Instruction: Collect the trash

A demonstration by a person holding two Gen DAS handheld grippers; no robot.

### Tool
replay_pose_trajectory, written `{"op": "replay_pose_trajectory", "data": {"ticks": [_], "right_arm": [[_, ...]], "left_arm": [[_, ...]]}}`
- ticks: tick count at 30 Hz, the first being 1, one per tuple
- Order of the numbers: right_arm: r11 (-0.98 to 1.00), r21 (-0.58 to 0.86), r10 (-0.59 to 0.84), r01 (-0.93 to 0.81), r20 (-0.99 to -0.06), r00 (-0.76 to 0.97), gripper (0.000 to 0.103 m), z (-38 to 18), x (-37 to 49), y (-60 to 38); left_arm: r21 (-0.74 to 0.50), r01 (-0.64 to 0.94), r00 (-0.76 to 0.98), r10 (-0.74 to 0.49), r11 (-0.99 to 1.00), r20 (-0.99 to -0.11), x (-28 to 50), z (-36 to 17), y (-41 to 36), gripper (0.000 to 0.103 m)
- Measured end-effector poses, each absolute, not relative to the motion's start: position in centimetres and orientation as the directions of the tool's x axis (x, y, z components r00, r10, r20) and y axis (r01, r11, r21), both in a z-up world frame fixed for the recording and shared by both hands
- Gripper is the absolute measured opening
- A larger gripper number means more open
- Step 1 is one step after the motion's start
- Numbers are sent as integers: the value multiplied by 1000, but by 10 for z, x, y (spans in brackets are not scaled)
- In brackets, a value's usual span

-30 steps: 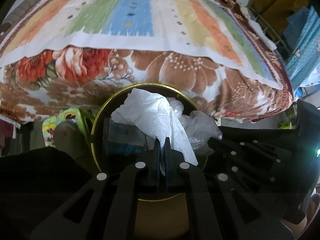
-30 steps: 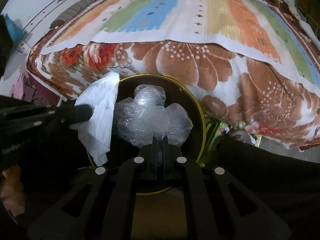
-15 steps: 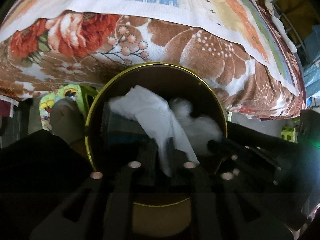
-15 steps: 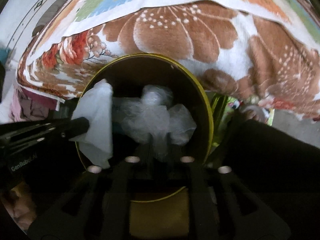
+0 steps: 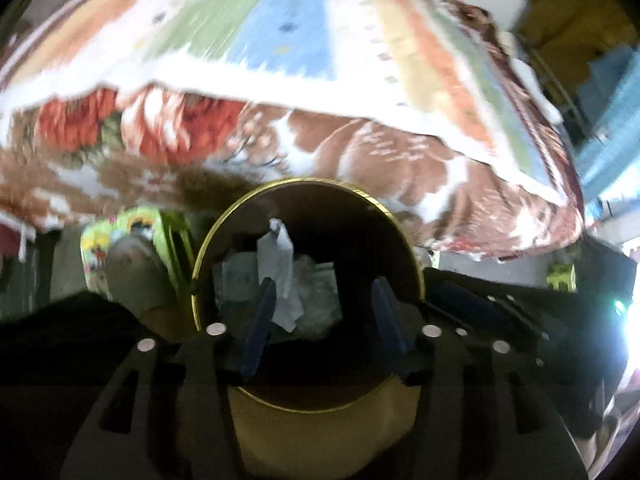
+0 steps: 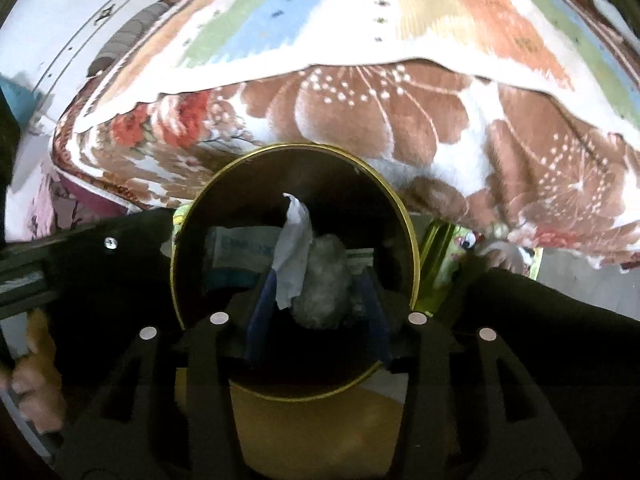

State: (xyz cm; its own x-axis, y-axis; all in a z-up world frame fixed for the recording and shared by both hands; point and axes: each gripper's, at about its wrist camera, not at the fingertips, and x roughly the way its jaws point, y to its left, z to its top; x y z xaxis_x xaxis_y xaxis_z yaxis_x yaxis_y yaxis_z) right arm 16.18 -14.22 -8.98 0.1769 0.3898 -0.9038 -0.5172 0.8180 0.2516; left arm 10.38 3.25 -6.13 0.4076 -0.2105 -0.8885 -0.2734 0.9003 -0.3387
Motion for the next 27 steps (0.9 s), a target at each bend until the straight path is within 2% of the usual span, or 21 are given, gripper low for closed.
{"op": "replay_pose_trajectory", "data": {"ticks": [7, 10, 13, 16, 19, 20, 21, 23, 27], "right_arm": [[798, 206, 428, -567, -856, 290, 49, -53, 135, -159], [793, 221, 457, -568, -832, 314, 50, -40, 127, -169], [790, 216, 483, -573, -795, 366, 55, -25, 115, -180], [776, 227, 522, -588, -754, 398, 59, -11, 97, -189], [771, 198, 529, -605, -728, 436, 69, -4, 83, -196], [765, 203, 541, -612, -718, 438, 77, -2, 79, -199], [760, 207, 550, -617, -710, 440, 85, -1, 77, -201], [760, 205, 557, -617, -695, 455, 94, 0, 72, -206], [751, 209, 569, -626, -686, 453, 94, -1, 71, -207]], "left_arm": [[-277, -157, 491, -168, 948, -855, 69, -29, 19, 66], [-273, -143, 525, -161, 951, -836, 56, -20, 21, 69], [-267, -153, 549, -143, 952, -823, 44, -13, 20, 71], [-264, -150, 572, -134, 953, -809, 30, -9, 17, 79], [-258, -169, 589, -112, 951, -800, 15, -9, 15, 89], [-252, -177, 599, -100, 951, -795, 12, -8, 15, 96], [-245, -182, 616, -84, 952, -784, 8, -7, 14, 97], [-217, -194, 629, -48, 957, -776, 4, -6, 12, 97], [-160, -193, 643, 2, 968, -766, 2, -5, 4, 97]]}}
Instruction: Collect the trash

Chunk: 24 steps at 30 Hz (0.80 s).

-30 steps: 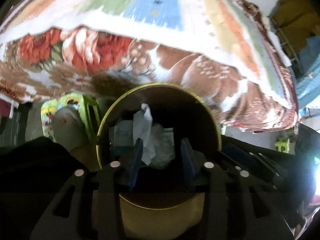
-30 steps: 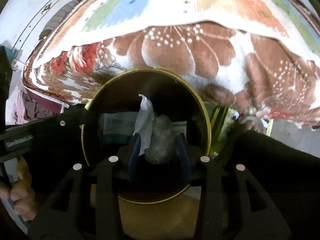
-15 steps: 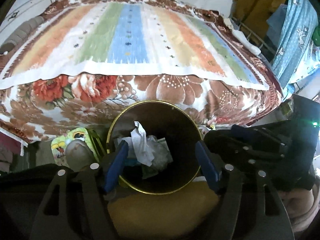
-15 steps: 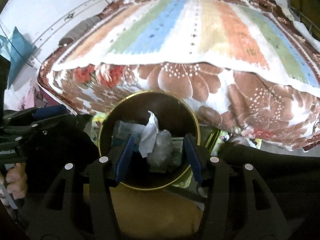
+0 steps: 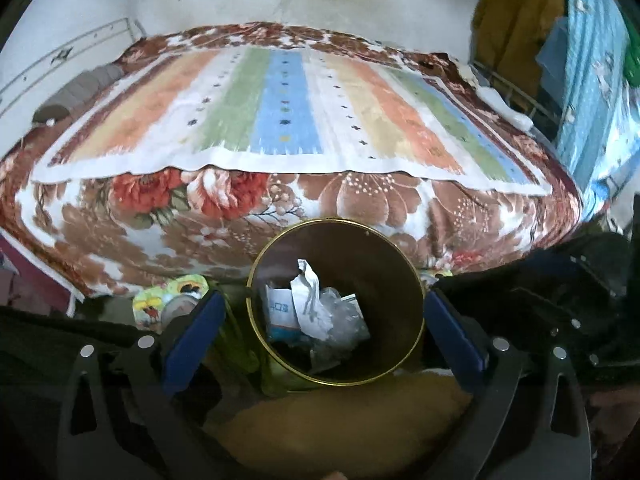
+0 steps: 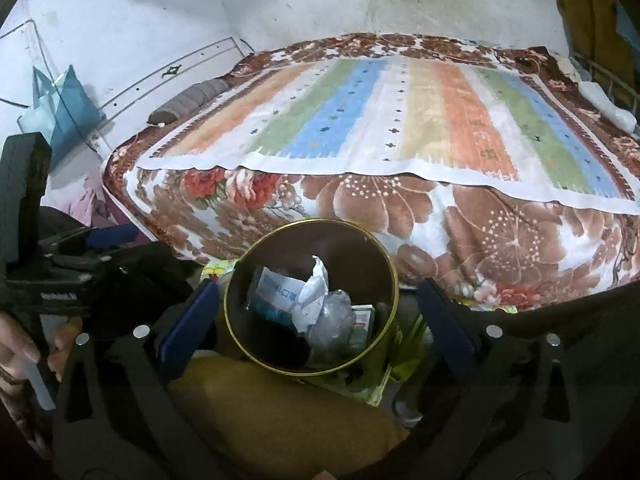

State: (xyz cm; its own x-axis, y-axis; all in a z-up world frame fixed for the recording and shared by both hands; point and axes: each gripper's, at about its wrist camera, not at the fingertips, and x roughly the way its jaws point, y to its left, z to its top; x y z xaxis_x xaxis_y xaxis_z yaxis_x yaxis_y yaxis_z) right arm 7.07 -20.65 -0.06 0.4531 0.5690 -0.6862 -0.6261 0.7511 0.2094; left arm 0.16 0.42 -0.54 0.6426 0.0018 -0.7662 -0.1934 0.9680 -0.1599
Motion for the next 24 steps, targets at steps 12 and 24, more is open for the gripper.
{"op": "replay_pose_trajectory", "data": {"ticks": [12, 24], "right_arm": [[707, 221, 608, -672, -674, 419, 94, -3, 60, -196], [711, 260, 619, -653, -673, 406, 94, -6, 64, -198]], "left_arm": [[-208, -247, 625, -8, 946, -780, 3, -14, 19, 97], [-200, -192, 626, -37, 961, -779, 6, -17, 7, 97]]}}
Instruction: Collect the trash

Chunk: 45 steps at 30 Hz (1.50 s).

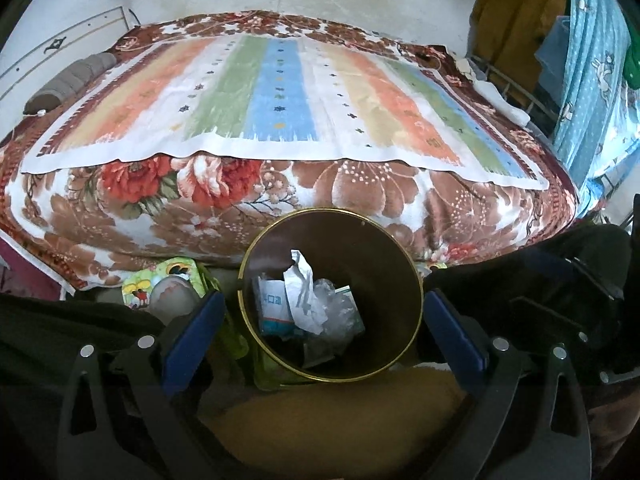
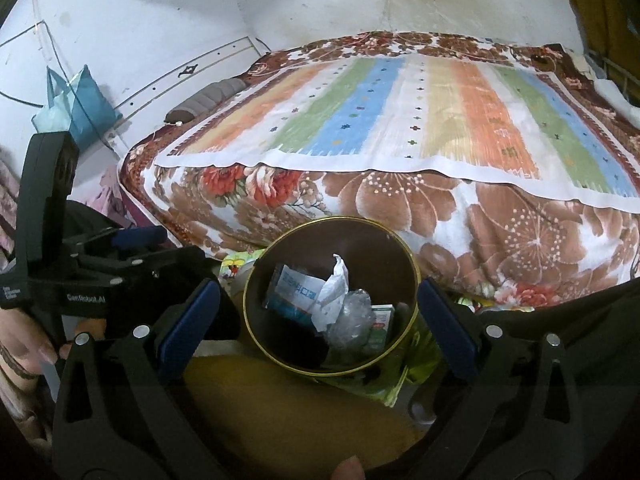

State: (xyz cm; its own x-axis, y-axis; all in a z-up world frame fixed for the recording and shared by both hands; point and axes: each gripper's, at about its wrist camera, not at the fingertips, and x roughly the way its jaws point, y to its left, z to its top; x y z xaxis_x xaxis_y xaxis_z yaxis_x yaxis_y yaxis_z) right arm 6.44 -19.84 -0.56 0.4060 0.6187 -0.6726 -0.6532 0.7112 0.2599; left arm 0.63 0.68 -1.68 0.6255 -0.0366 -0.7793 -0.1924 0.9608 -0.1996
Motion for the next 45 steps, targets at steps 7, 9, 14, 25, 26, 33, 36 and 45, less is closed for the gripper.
{"op": "replay_pose_trajectory", "data": {"ticks": [7, 9, 14, 25, 26, 33, 36, 45], "right_arm": [[708, 280, 628, -648, -670, 396, 94, -7, 68, -201], [708, 286, 629, -645, -670, 393, 94, -8, 68, -201], [704, 265, 624, -659, -674, 395, 94, -7, 67, -197], [693, 296, 645, -657, -662, 382, 94, -7, 67, -199], [694, 295, 644, -657, -663, 383, 94, -6, 67, -199], [692, 295, 644, -659, -664, 380, 94, -6, 68, -200], [691, 295, 646, -660, -663, 379, 94, -5, 68, -200], [689, 300, 648, -660, -662, 376, 94, -5, 68, -200]], "left_arm": [[-198, -182, 625, -42, 963, -780, 7, -16, 4, 97], [-196, -186, 623, -39, 963, -781, 7, -16, 3, 97], [-197, -190, 621, -38, 962, -783, 7, -16, 5, 97], [-187, -185, 620, -33, 965, -784, 8, -16, 4, 97], [-188, -187, 620, -33, 964, -784, 8, -16, 4, 97], [-187, -206, 620, -20, 961, -784, 8, -16, 9, 97], [-188, -207, 620, -20, 960, -785, 8, -16, 9, 97], [-184, -199, 619, -22, 963, -785, 7, -17, 7, 97]]}}
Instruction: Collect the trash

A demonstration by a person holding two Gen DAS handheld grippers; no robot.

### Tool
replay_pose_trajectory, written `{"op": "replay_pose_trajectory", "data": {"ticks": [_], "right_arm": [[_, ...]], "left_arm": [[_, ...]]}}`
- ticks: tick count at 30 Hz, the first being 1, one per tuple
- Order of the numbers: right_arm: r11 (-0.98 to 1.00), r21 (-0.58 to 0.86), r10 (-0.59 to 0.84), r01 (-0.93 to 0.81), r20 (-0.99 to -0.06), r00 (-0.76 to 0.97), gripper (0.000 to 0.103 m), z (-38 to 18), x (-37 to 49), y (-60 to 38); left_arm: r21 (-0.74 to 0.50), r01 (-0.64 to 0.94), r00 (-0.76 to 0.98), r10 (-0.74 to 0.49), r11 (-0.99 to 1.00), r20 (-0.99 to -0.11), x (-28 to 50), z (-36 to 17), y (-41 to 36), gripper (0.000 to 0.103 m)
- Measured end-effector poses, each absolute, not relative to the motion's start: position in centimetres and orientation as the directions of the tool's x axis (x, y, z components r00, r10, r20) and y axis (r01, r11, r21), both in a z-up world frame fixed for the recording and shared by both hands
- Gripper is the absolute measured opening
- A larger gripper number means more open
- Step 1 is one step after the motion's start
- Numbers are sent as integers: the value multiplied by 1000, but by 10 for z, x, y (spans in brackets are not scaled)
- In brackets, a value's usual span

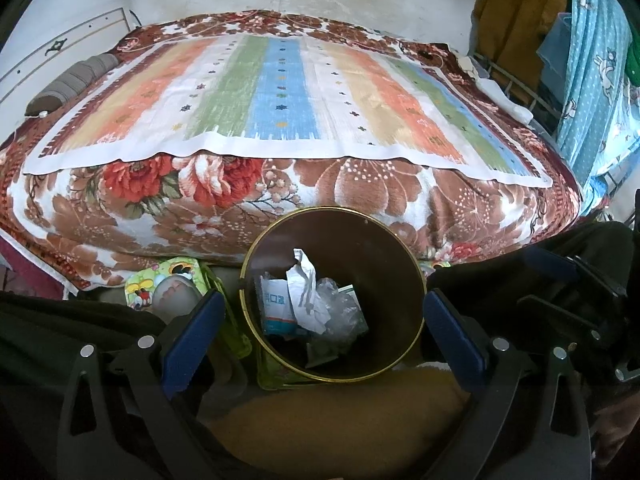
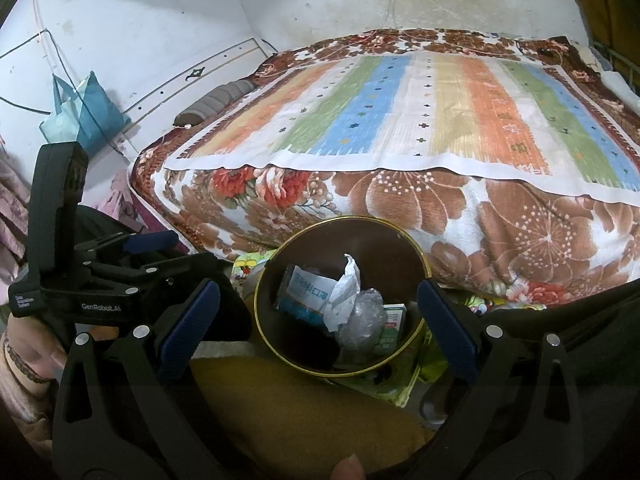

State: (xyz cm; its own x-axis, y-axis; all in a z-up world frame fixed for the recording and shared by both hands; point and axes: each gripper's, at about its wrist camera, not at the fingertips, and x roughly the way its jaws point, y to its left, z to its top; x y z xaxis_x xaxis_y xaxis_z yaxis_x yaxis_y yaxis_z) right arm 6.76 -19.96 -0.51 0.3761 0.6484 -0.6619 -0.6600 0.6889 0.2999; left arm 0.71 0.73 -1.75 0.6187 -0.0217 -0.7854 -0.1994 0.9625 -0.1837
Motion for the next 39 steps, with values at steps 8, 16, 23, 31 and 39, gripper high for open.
{"op": "replay_pose_trajectory", "data": {"ticks": [8, 16, 23, 31, 39], "right_arm": [[688, 301, 649, -660, -662, 374, 94, -5, 68, -200], [688, 302, 649, -660, -663, 374, 94, -6, 69, -200], [688, 302, 649, -660, -663, 373, 94, -5, 68, -200], [688, 304, 650, -659, -662, 373, 94, -6, 69, -201], [691, 294, 644, -660, -665, 378, 94, -7, 66, -199]], "left_arm": [[-183, -199, 618, -22, 963, -786, 7, -18, 7, 97], [-182, -198, 618, -22, 963, -786, 7, -17, 7, 97], [-183, -199, 618, -22, 963, -786, 8, -18, 7, 97], [-182, -201, 616, -20, 962, -787, 8, -18, 8, 97], [-178, -207, 601, -19, 962, -799, 3, -25, 5, 97]]}}
